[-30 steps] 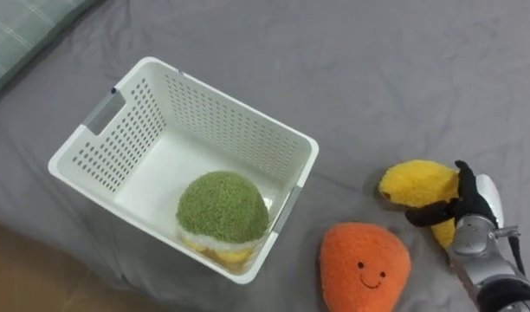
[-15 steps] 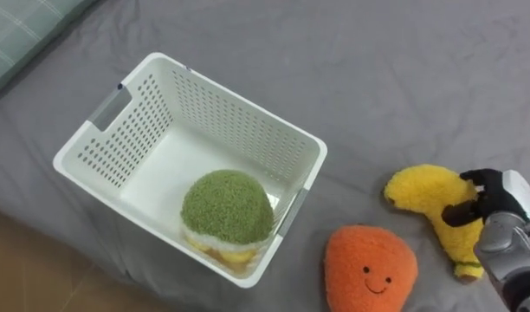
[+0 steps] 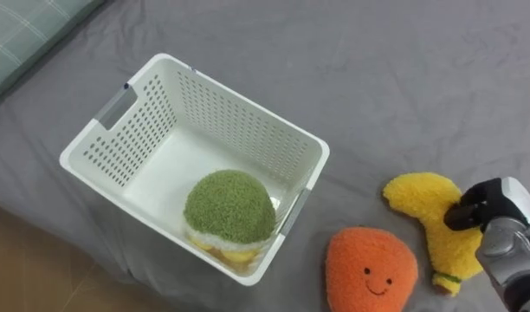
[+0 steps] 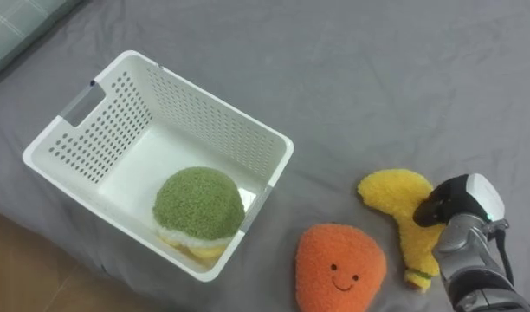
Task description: Collect toys from the bed
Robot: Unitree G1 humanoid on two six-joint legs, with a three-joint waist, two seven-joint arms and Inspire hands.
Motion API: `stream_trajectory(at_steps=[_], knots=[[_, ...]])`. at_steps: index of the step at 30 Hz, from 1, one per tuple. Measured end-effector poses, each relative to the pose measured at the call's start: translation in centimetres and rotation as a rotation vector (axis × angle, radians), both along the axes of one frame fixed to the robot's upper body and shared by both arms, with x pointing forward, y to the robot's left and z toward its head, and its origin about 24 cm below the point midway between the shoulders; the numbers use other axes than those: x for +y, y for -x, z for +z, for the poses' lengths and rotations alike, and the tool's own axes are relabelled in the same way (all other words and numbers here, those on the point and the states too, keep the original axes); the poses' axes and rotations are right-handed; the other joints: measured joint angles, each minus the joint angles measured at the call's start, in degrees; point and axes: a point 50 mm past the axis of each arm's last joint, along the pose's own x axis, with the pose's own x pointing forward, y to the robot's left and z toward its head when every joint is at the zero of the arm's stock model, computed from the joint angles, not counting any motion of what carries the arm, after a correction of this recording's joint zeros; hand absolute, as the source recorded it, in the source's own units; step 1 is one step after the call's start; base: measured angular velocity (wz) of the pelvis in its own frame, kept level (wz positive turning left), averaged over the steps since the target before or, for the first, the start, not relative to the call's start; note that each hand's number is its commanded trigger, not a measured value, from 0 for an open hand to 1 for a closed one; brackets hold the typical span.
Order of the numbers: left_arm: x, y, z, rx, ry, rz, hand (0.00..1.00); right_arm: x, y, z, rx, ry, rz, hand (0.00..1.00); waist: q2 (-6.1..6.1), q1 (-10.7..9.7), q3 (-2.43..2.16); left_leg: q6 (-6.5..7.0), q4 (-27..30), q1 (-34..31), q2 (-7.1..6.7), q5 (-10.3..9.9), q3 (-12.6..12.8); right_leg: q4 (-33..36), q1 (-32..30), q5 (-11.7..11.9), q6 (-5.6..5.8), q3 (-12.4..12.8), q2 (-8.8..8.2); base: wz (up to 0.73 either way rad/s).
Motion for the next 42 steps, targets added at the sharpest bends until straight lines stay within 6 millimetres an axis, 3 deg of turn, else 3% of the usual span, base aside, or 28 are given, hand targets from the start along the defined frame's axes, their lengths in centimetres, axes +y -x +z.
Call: stream_trajectory(at_steps=[7, 12, 15, 19, 23, 28, 33, 38, 42], knots=[[-0.2, 0.0, 0.0, -0.008, 0.004, 0.006, 0.00, -0.2, 1.4, -0.7, -0.017, -0.021, -0.009, 1.00, 0.90, -0.2, -0.52, 0.01, -0.1, 1.7, -0.03, 0.0, 0.0, -0.1, 1.8, 0.0, 0.04, -0.5, -0.06, 0.02], [-0.2, 0.5, 0.0, -0.014, 0.005, 0.011, 0.00, -0.3, 2.5, -1.3, -0.009, -0.028, -0.007, 1.00, 1.90, -1.0, -1.15, 0.08, -1.8, 5.2, -0.07, 0.0, 0.1, -0.9, 5.2, -0.1, 0.20, -1.0, -0.09, 0.02], [-0.1, 1.9, 0.0, -0.002, 0.002, 0.042, 0.00, -0.3, 2.5, -0.9, -0.055, -0.035, -0.007, 1.00, 2.66, -2.5, -1.62, 0.11, -2.3, 6.5, -0.11, 0.1, 0.2, -0.9, 6.5, -0.3, 0.45, -1.0, -0.13, 0.00], [0.4, 3.6, 0.1, 0.016, -0.012, 0.097, 0.00, -0.6, 2.7, -0.2, -0.112, -0.038, -0.024, 1.00, 2.82, -3.3, -1.69, 0.05, -3.2, 9.2, -0.17, 0.2, 0.3, -0.9, 8.7, -0.5, 0.82, -0.9, -0.20, -0.03], [1.0, 4.9, 0.3, 0.025, -0.034, 0.154, 0.00, 0.4, 1.9, 1.6, -0.219, 0.006, 0.072, 1.00, 2.44, -4.2, -1.58, 0.02, -3.3, 11.2, -0.25, 0.2, 0.3, -0.9, 10.4, -0.7, 0.80, -0.2, -0.21, -0.05], [0.8, 5.1, 0.3, 0.020, -0.044, 0.170, 0.00, 2.4, 0.8, 4.5, -0.369, 0.046, 0.198, 1.00, 2.24, -4.4, -1.22, 0.05, -3.4, 12.7, -0.57, 0.2, 0.3, -0.9, 11.8, -1.0, 0.83, 1.7, -0.17, -0.01], [0.1, 5.1, 0.0, 0.023, -0.034, 0.194, 0.00, 4.0, -0.4, 7.4, -0.490, 0.066, 0.288, 1.00, 1.94, -5.0, -1.43, 0.21, -3.4, 12.9, -0.91, 0.3, 0.6, -0.8, 11.7, -1.0, 0.87, 2.1, -0.28, -0.03], [-0.2, 5.2, -0.2, 0.035, -0.026, 0.198, 0.00, 7.1, -1.4, 12.4, -0.680, 0.116, 0.445, 1.00, 1.60, -4.6, -1.64, 0.26, -4.2, 14.2, -0.75, 0.4, 1.7, -0.7, 12.0, -1.0, 0.87, 3.4, -0.15, -0.12], [-0.3, 4.6, -0.2, 0.024, -0.021, 0.196, 0.00, 8.5, -1.6, 14.9, -0.790, 0.122, 0.502, 1.00, 1.27, -4.4, -1.50, 0.26, -4.5, 14.8, -0.74, 0.4, 1.6, -0.8, 12.6, -1.0, 0.88, 3.5, -0.09, -0.01]])
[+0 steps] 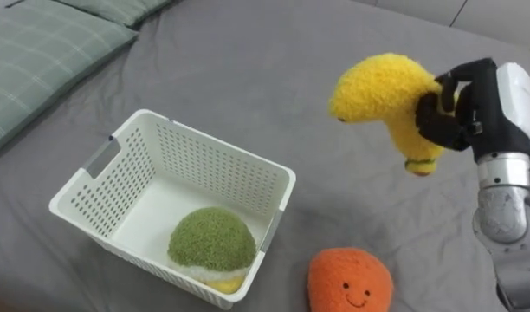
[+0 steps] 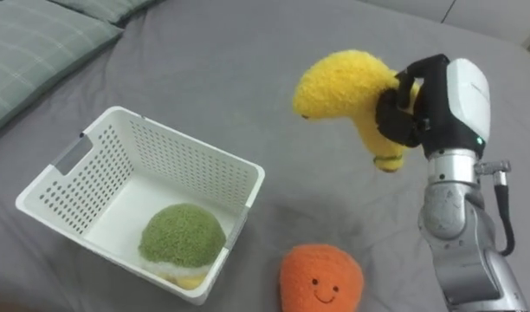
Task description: Collect toys from the bed
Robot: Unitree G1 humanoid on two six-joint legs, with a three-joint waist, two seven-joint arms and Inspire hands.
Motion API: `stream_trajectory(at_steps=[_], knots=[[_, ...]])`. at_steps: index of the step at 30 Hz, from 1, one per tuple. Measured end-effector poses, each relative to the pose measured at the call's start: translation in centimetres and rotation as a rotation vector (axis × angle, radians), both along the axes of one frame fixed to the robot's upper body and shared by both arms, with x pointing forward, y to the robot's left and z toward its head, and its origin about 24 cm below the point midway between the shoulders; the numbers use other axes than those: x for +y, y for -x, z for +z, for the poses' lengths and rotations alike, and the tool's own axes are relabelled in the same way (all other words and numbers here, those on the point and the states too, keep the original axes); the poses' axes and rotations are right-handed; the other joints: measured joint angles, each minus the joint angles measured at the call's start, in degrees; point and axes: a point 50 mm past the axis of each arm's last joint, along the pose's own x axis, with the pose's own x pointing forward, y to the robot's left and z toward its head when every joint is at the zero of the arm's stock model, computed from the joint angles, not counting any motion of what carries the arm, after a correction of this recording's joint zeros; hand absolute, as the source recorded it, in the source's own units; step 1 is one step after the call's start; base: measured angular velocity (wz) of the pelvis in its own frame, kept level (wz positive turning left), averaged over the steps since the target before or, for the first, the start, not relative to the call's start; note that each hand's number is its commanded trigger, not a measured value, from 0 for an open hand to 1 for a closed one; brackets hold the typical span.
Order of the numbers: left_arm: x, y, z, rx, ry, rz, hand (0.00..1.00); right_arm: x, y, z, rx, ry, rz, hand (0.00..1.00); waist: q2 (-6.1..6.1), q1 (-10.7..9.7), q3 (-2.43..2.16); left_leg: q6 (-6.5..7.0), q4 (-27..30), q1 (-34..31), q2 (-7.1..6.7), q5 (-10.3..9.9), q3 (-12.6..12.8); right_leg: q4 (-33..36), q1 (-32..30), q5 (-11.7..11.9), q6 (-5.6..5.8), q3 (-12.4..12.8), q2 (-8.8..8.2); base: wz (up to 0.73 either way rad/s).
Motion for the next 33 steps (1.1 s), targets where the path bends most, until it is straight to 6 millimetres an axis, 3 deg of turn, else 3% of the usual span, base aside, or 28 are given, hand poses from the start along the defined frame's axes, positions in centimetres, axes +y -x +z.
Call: stream_trajectory(at_steps=[6, 10, 15, 19, 23, 29, 33], knots=[[-0.2, -0.3, -0.1, -0.006, 0.001, 0.004, 0.00, 1.5, 0.0, 2.5, -0.085, -0.001, 0.078, 1.00, -0.04, 1.1, 0.04, 0.00, -0.5, 0.0, 0.51, -0.1, 0.3, 0.1, -0.3, 0.0, 0.00, 0.2, 0.06, -0.03], [-0.3, -0.3, -0.1, -0.006, 0.003, 0.005, 0.00, 2.3, -0.5, 3.6, -0.111, 0.006, 0.120, 1.00, 0.53, 1.5, 0.32, -0.02, -0.5, 0.3, 0.61, 0.0, 0.6, 0.1, -0.2, 0.0, -0.03, 0.4, 0.14, -0.02], [-0.9, 0.3, -0.4, 0.017, 0.027, 0.009, 0.00, 3.7, -0.6, 4.4, -0.118, 0.020, 0.186, 1.00, 0.56, 3.3, 0.17, -0.03, -0.6, 0.3, 0.67, -0.1, 1.0, 0.1, -0.4, 0.0, -0.02, 0.6, 0.19, -0.02], [-1.3, 0.0, -0.6, 0.011, 0.057, -0.003, 0.00, 6.0, -1.0, 4.9, -0.109, 0.015, 0.276, 1.00, 0.07, 4.7, -0.16, -0.03, -0.6, -0.1, 0.67, 0.0, 1.1, 0.1, -0.9, 0.0, -0.03, 1.1, 0.23, -0.01], [-1.5, -0.5, -0.6, 0.006, 0.062, -0.018, 0.00, 8.7, -1.4, 5.1, -0.078, 0.033, 0.393, 1.00, -0.27, 4.9, -0.18, -0.02, -0.5, -0.3, 0.61, 0.0, 0.7, 0.1, -0.9, 0.0, -0.03, 0.9, 0.19, 0.04], [-1.8, -1.3, -0.7, 0.008, 0.072, -0.048, 0.00, 11.9, -1.4, 4.3, -0.022, -0.005, 0.499, 1.00, 0.04, 7.7, 0.44, -0.02, -0.5, -0.2, 0.64, 0.0, 0.9, 0.1, -0.9, 0.0, -0.03, 0.8, 0.20, -0.02], [-1.8, -1.8, -0.7, 0.001, 0.076, -0.053, 0.00, 13.5, -1.7, 4.9, -0.017, 0.009, 0.571, 1.00, -0.22, 9.4, 0.74, -0.05, -0.5, -1.0, 0.58, -0.1, 0.1, 0.0, -1.0, 0.0, -0.03, 0.1, 0.22, 0.10]])
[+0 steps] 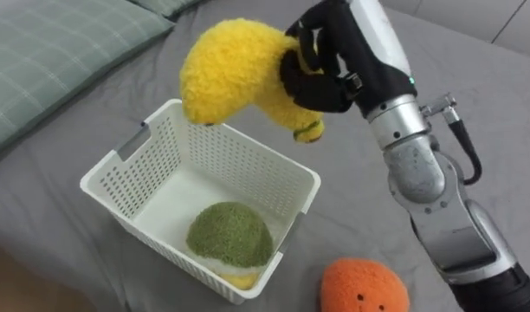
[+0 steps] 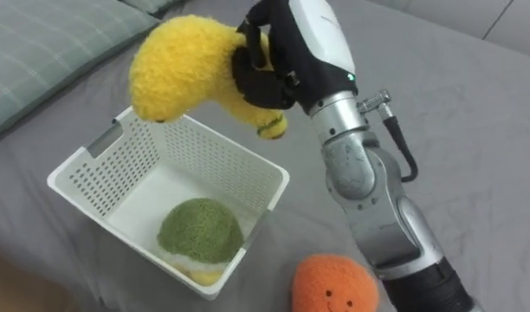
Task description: Collect toys from the bed
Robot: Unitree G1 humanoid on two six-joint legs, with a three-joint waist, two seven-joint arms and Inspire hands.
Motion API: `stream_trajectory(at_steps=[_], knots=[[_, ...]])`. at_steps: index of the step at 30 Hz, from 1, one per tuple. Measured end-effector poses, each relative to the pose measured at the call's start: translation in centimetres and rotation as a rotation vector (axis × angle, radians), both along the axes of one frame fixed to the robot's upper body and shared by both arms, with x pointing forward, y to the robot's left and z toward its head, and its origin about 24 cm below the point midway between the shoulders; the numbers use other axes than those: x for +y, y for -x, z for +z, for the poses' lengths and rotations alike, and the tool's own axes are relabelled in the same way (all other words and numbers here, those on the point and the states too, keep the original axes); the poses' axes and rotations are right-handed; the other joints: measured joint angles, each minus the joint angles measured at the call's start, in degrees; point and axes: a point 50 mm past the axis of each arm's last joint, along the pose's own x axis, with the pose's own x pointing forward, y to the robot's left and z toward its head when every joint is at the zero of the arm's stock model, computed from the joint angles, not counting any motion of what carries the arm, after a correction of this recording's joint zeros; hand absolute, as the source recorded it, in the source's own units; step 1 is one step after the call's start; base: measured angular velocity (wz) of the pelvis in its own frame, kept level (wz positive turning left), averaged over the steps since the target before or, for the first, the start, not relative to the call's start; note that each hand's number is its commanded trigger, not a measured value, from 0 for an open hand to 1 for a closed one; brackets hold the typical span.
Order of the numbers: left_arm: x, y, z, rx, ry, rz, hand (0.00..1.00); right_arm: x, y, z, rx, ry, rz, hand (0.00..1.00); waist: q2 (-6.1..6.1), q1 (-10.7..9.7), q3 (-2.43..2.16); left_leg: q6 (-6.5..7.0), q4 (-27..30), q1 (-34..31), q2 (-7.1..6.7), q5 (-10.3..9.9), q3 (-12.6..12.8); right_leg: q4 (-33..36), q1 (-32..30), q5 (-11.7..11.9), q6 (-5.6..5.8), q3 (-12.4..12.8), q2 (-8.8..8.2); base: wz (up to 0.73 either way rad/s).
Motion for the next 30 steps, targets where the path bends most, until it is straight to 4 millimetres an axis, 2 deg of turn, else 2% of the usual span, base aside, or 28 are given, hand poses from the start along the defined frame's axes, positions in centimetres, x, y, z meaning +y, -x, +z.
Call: stream_trajectory(at_steps=[3, 4, 7, 9, 11, 16, 20, 21, 23, 24, 25, 26, 27, 28, 30], knots=[[0.0, -0.5, 0.0, -0.013, 0.008, -0.004, 0.00, 1.1, 0.1, 0.1, 0.008, 0.002, 0.050, 1.00, -0.20, 1.4, 0.02, -0.01, 0.0, -0.3, 0.02, 0.0, -0.2, -0.1, -0.2, 0.0, 0.00, -0.3, 0.01, 0.05], [-0.1, -0.6, 0.0, -0.014, 0.011, -0.006, 0.00, 1.8, 0.2, 0.1, 0.016, 0.004, 0.079, 1.00, -0.38, 1.7, -0.11, -0.02, 0.1, -0.7, 0.01, 0.0, -0.2, -0.1, -0.5, 0.0, 0.00, -0.3, 0.01, 0.00], [-0.3, -0.9, -0.1, -0.005, 0.021, -0.025, 0.00, 4.2, 0.7, 0.0, 0.040, -0.015, 0.151, 1.00, -0.39, 2.4, -0.10, -0.03, 0.5, -0.9, 0.01, 0.0, -0.2, -0.1, -0.8, 0.0, 0.00, -0.4, -0.01, 0.00], [-0.4, -1.2, -0.1, -0.010, 0.024, -0.029, 0.00, 5.0, 0.8, -0.4, 0.069, -0.020, 0.184, 1.00, -0.32, 2.9, -0.05, -0.03, 0.5, -0.9, 0.00, 0.0, -0.3, -0.1, -0.7, 0.0, 0.00, -0.5, -0.04, 0.00], [-0.5, -1.5, 0.0, -0.019, 0.024, -0.050, 0.00, 5.7, 0.6, -1.6, 0.129, 0.010, 0.205, 1.00, -0.25, 3.3, 0.00, -0.03, 0.5, -0.9, -0.03, 0.0, -0.4, -0.1, -0.6, 0.0, 0.00, -0.6, -0.05, 0.02], [-0.7, -2.5, 0.0, -0.034, 0.028, -0.073, 0.00, 5.9, 0.0, -3.8, 0.240, 0.101, 0.190, 1.00, -0.08, 3.3, 0.12, -0.05, 0.9, -1.7, -0.18, 0.0, -1.5, -0.1, -0.8, 0.0, 0.00, -1.7, -0.16, 0.11], [-1.0, -3.2, 0.0, -0.037, 0.034, -0.088, 0.00, 6.2, 0.0, -5.2, 0.301, 0.136, 0.196, 1.00, 0.15, 4.6, 0.27, -0.12, 0.9, -1.6, -0.10, 0.1, -1.5, -0.1, -0.8, 0.0, 0.00, -1.5, -0.04, 0.00], [-1.0, -3.4, 0.0, -0.039, 0.035, -0.092, 0.00, 6.3, 0.0, -5.7, 0.317, 0.148, 0.201, 0.94, 0.15, 4.7, 0.27, -0.13, 1.0, -1.6, -0.10, 0.1, -1.5, -0.1, -0.8, 0.0, 0.00, -1.5, -0.04, 0.00], [-1.1, -3.7, 0.0, -0.049, 0.038, -0.087, 0.00, 6.5, 0.1, -6.4, 0.341, 0.167, 0.208, 0.98, 0.18, 4.7, 0.29, -0.13, 1.0, -1.6, -0.12, 0.1, -1.6, -0.1, -0.9, 0.0, 0.00, -1.8, -0.07, 0.00], [-1.1, -3.8, 0.0, -0.050, 0.037, -0.087, 0.00, 6.4, 0.1, -6.6, 0.353, 0.170, 0.209, 0.94, 0.20, 4.7, 0.31, -0.12, 1.0, -1.5, -0.13, 0.1, -1.5, -0.1, -0.9, 0.0, 0.00, -1.8, -0.08, 0.00], [-1.1, -3.8, 0.0, -0.051, 0.034, -0.087, 0.00, 6.4, 0.1, -7.1, 0.378, 0.177, 0.210, 0.71, 0.21, 4.7, 0.32, -0.12, 1.0, -1.5, -0.13, 0.1, -1.5, -0.1, -0.9, 0.0, 0.00, -1.8, -0.09, 0.00], [-1.0, -3.9, 0.1, -0.051, 0.030, -0.087, 0.00, 6.3, 0.0, -7.5, 0.398, 0.187, 0.205, 0.56, 0.23, 4.7, 0.33, -0.12, 1.0, -1.6, -0.13, 0.1, -1.6, -0.1, -0.9, 0.0, 0.00, -1.8, -0.09, 0.00], [-1.0, -3.9, 0.1, -0.051, 0.028, -0.086, 0.00, 6.2, 0.0, -7.7, 0.405, 0.191, 0.203, 0.25, 0.24, 4.7, 0.34, -0.12, 1.0, -1.6, -0.13, 0.1, -1.6, -0.1, -0.9, 0.0, 0.00, -1.8, -0.09, 0.00], [-1.0, -3.9, 0.1, -0.050, 0.022, -0.086, 0.00, 6.2, 0.0, -7.7, 0.413, 0.195, 0.203, 0.00, 0.25, 4.6, 0.34, -0.12, 1.0, -1.7, -0.14, 0.1, -1.6, -0.1, -0.9, 0.0, 0.00, -1.8, -0.09, 0.00], [-1.0, -3.9, 0.1, -0.048, 0.018, -0.090, 0.00, 6.1, 0.0, -7.8, 0.413, 0.197, 0.201, 0.00, 0.25, 4.6, 0.34, -0.13, 1.0, -1.7, -0.13, 0.1, -1.5, -0.1, -0.8, 0.0, 0.00, -1.8, -0.08, 0.00]])
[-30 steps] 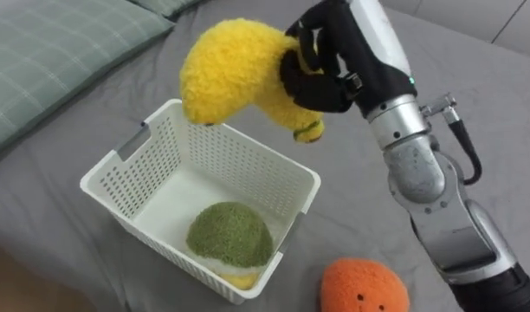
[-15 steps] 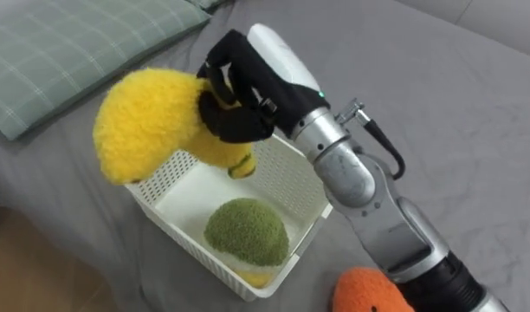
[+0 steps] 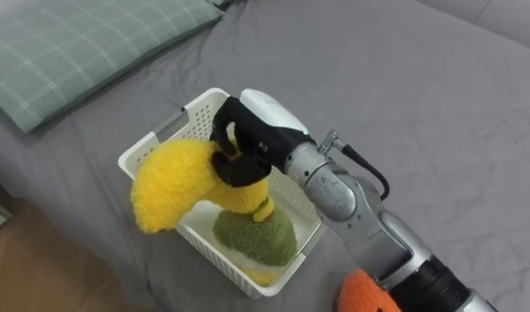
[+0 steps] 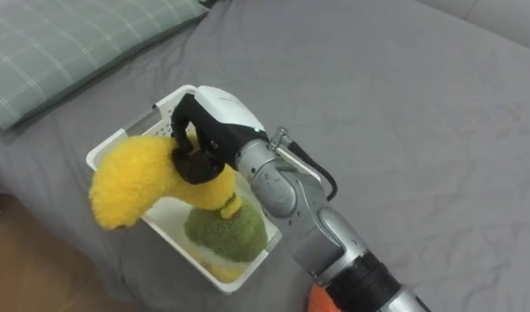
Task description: Collect toys from the bed
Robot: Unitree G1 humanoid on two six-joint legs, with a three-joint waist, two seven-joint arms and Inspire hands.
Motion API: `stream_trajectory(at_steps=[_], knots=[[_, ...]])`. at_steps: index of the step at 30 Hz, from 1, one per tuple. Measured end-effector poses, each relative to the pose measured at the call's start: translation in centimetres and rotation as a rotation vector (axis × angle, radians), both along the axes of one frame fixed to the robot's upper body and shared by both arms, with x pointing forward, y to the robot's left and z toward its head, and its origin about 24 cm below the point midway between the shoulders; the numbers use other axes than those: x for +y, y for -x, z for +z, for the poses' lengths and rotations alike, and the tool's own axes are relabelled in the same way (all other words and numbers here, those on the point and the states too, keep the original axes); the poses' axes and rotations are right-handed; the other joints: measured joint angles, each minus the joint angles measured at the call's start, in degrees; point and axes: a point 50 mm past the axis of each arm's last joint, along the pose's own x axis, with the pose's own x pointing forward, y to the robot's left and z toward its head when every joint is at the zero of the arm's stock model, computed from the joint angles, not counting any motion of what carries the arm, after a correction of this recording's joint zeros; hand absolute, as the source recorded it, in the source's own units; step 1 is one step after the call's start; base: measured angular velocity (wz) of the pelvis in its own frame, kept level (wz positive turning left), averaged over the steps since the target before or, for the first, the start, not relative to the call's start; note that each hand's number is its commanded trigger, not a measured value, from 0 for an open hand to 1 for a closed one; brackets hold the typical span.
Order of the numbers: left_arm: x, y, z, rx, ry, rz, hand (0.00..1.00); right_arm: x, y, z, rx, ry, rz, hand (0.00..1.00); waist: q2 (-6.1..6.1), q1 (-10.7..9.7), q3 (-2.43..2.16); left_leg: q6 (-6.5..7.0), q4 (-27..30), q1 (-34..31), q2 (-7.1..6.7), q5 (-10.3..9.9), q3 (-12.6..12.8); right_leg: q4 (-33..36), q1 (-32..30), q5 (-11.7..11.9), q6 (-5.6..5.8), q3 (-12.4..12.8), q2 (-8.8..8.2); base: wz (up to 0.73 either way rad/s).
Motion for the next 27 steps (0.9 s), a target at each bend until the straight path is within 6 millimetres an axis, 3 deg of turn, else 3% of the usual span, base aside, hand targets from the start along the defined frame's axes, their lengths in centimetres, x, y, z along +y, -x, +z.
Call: stream_trajectory(at_steps=[27], knots=[[0.41, 0.27, 0.07, 0.014, -0.017, -0.009, 0.00, -0.34, -0.19, -0.23, 0.016, -0.007, -0.022, 0.00, -0.43, -0.3, -0.25, 0.00, 0.1, 0.1, 0.03, 0.0, 0.2, 0.1, 0.1, 0.0, -0.01, 0.2, 0.01, 0.00]])
